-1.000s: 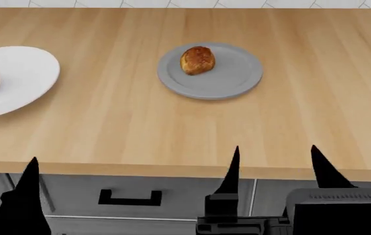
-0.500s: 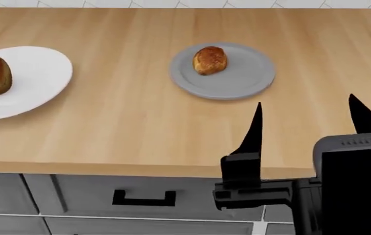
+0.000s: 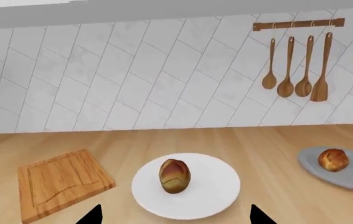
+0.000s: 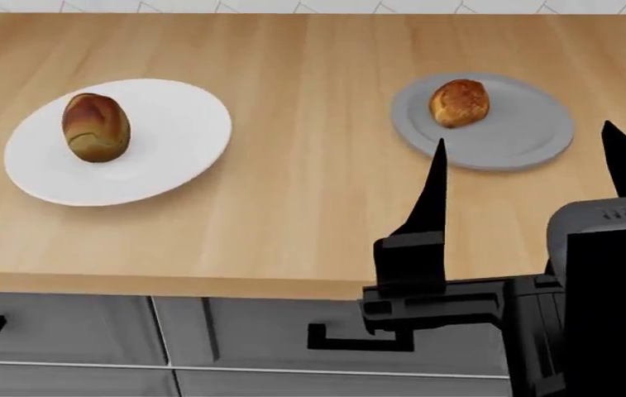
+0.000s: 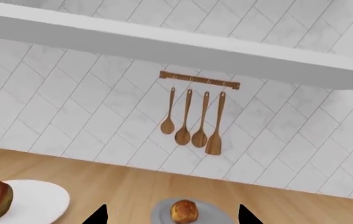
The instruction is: Place all breads on the cutting board.
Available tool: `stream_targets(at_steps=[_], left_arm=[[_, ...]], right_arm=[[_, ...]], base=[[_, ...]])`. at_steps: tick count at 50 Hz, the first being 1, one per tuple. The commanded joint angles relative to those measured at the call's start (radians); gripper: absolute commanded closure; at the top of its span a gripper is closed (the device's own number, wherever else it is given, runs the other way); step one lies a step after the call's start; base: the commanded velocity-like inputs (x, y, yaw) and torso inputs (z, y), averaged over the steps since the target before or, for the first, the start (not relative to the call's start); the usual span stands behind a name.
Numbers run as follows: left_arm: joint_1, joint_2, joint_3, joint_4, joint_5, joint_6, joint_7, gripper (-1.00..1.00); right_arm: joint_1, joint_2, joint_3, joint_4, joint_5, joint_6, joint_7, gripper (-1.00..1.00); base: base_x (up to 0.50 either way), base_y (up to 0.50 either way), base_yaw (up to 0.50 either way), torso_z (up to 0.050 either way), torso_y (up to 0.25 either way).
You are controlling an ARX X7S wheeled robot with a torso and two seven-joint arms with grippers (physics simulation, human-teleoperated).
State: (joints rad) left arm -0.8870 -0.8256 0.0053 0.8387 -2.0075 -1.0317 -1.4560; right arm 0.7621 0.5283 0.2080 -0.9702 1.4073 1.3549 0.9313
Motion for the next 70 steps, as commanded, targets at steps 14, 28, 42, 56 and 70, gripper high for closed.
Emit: stream_targets(at_steps=[14,28,42,56,70], left_arm=[[-0.066,-0.013,0.054,-0.027,-0.007,0.023,-0.006,-1.0],[-0.084,-0.026,0.069,-0.029,-0.015,0.041,-0.011,-1.0],[-0.101,-0.027,0.093,-0.035,-0.007,0.049,-0.007,-1.0],[-0.111,-0.037,0.105,-0.037,-0.003,0.058,-0.001,-1.0],[-0.124,-0.044,0.122,-0.037,-0.003,0.069,-0.002,-1.0]], right_arm=[[0.043,0.035,-0.015,0.021,0.075,-0.026,0.055,-1.0],[0.076,0.052,-0.04,0.034,0.13,-0.036,0.099,-1.0],[0.058,0.062,-0.032,0.032,0.132,-0.059,0.091,-1.0],[0.071,0.063,-0.059,0.038,0.125,-0.063,0.091,-1.0],[0.051,0.07,-0.055,0.04,0.104,-0.081,0.073,-1.0]], base=[[0.2,0.0,0.0,0.0,0.0],[0.35,0.0,0.0,0.0,0.0],[0.36,0.0,0.0,0.0,0.0],[0.34,0.04,0.0,0.0,0.001],[0.31,0.1,0.0,0.0,0.001]])
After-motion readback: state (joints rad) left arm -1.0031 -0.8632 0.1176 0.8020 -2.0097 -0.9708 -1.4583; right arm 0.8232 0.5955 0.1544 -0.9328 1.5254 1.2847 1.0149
